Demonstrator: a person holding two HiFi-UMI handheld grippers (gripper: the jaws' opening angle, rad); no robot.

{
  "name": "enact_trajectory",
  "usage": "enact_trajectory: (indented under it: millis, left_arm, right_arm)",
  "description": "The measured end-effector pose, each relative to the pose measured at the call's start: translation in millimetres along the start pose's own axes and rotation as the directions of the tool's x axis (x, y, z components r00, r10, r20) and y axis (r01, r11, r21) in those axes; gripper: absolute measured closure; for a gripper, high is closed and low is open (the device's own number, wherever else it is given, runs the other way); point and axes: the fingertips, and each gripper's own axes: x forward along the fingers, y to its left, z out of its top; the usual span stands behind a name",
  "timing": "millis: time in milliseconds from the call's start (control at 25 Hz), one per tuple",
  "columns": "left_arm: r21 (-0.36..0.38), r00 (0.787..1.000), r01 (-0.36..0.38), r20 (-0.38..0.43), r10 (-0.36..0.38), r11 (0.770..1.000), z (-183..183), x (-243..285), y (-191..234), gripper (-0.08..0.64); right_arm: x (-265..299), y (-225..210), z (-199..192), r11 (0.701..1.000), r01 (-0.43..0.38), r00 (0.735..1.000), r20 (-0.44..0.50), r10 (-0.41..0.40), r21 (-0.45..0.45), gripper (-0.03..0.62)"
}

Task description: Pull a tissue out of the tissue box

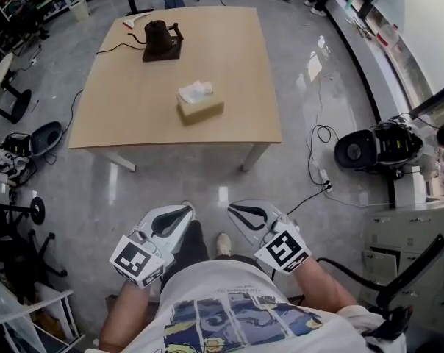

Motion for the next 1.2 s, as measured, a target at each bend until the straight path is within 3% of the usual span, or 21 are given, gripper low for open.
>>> enact_trajectory:
  millis: [440,800,1200]
  left_arm:
    - [-0.031,0.994,0.109,0.023,-0.109,0.994,20.2,43.0,102.9,0.557]
    - [-0.027,0.98,0.197,0.009,-0.197,0.98,19.0,57.5,181.0,0.537]
    - [-0.08,0.976,0.21,-0.041,-0.213,0.974,13.9,97.3,230.7,0.505]
  right_arm:
    - [68.6,-74.1,36.2,0.997,0.074,0.996,-0.045,-0.074,0.017,0.571]
    - [134.2,-103.1,58.1,0.99,0.136,0.989,-0.065,-0.134,0.026,0.571]
    - [156.1,-145.9,63.5,0.987,0.156,0.984,-0.09,-0.152,0.045,0.571]
